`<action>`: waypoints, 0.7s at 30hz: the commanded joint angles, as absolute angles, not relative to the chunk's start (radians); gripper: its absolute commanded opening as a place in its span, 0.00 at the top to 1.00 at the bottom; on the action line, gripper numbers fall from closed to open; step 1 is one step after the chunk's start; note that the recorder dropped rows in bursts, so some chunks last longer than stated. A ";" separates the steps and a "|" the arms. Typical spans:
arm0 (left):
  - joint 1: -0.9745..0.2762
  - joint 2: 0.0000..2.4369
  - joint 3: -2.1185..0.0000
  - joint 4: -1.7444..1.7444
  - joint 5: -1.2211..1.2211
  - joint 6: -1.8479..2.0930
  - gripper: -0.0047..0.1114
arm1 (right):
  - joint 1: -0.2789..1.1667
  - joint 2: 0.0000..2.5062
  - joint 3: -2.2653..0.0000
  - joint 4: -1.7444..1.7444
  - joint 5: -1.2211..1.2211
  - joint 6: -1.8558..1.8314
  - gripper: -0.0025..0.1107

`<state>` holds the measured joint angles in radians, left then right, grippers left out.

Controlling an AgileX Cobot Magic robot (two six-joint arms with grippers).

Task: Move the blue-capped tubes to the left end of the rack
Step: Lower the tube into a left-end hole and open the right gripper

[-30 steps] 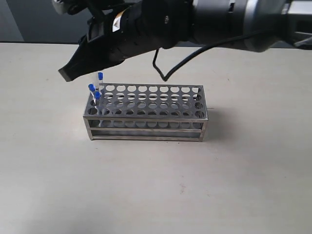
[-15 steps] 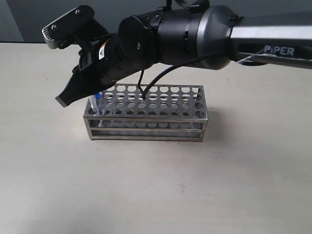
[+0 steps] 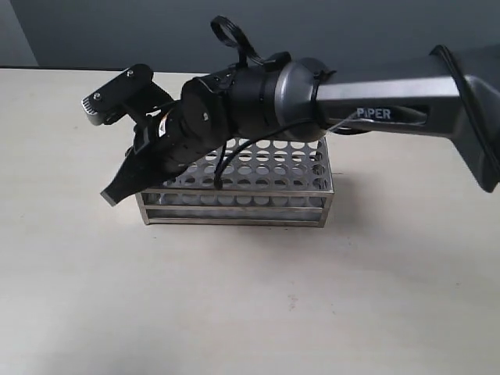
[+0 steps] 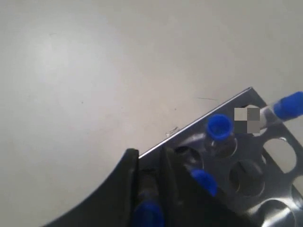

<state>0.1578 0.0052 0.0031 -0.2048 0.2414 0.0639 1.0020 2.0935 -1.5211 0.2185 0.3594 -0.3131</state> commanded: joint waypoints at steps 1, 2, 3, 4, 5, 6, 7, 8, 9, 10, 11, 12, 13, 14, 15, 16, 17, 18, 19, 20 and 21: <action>0.147 0.000 0.000 -0.204 0.240 0.064 0.95 | 1.002 2.093 -1.522 0.218 0.419 -0.315 0.68; 0.147 0.000 0.000 -0.204 0.240 0.064 0.95 | 1.002 2.084 -1.522 0.218 0.429 -0.315 0.62; 0.147 0.000 0.000 -0.204 0.240 0.064 0.95 | 1.002 2.067 -1.522 0.218 0.446 -0.309 0.58; 0.147 0.000 0.000 -0.204 0.240 0.064 0.95 | 1.002 2.056 -1.522 0.220 0.456 -0.297 0.58; 0.147 0.000 0.000 -0.204 0.240 0.064 0.95 | 1.002 2.035 -1.522 0.222 0.473 -0.291 0.58; 0.147 0.000 0.000 -0.204 0.240 0.064 0.95 | 1.002 2.019 -1.522 0.222 0.484 -0.288 0.58; 0.147 0.000 0.000 -0.204 0.240 0.064 0.95 | 1.002 1.995 -1.522 0.222 0.506 -0.284 0.58; 0.147 0.000 0.000 -0.204 0.240 0.064 0.95 | 1.002 1.979 -1.522 0.222 0.523 -0.277 0.58; 0.147 0.000 0.000 -0.204 0.240 0.064 0.95 | 1.002 1.962 -1.522 0.215 0.539 -0.271 0.58; 0.147 0.000 0.000 -0.204 0.240 0.064 0.95 | 1.000 1.944 -1.522 0.205 0.553 -0.267 0.58; 0.147 0.000 0.000 -0.204 0.240 0.064 0.95 | 1.000 1.923 -1.522 0.199 0.570 -0.261 0.58; 0.147 0.000 0.000 -0.204 0.240 0.064 0.95 | 1.000 1.901 -1.522 0.187 0.590 -0.253 0.58; 0.147 0.000 0.000 -0.204 0.240 0.064 0.95 | 1.000 1.882 -1.522 0.175 0.608 -0.241 0.58; 0.147 0.000 0.000 -0.204 0.240 0.064 0.95 | 1.000 1.858 -1.522 0.155 0.627 -0.225 0.58; 0.147 0.000 0.000 -0.204 0.240 0.064 0.95 | 1.000 1.831 -1.522 0.137 0.643 -0.208 0.59; 0.147 0.000 0.000 -0.204 0.240 0.064 0.95 | 1.000 1.809 -1.520 0.116 0.656 -0.192 0.60; 0.147 0.000 0.000 -0.204 0.240 0.064 0.95 | 1.000 1.782 -1.520 0.078 0.670 -0.165 0.62; 0.147 0.000 0.000 -0.204 0.240 0.064 0.95 | 1.000 1.753 -1.520 0.037 0.685 -0.137 0.65; 0.147 0.000 0.000 -0.204 0.240 0.064 0.95 | 1.000 1.723 -1.520 0.000 0.699 -0.115 0.69; 0.147 0.000 0.000 -0.204 0.240 0.064 0.95 | 1.000 1.693 -1.520 -0.055 0.721 -0.085 0.73; 0.147 0.000 0.000 -0.204 0.240 0.064 0.95 | 1.000 1.663 -1.520 -0.098 0.747 -0.057 0.77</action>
<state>0.1578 0.0052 0.0031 -0.2048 0.2414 0.0639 1.0020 1.7424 -1.5214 0.0169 0.6918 -0.1270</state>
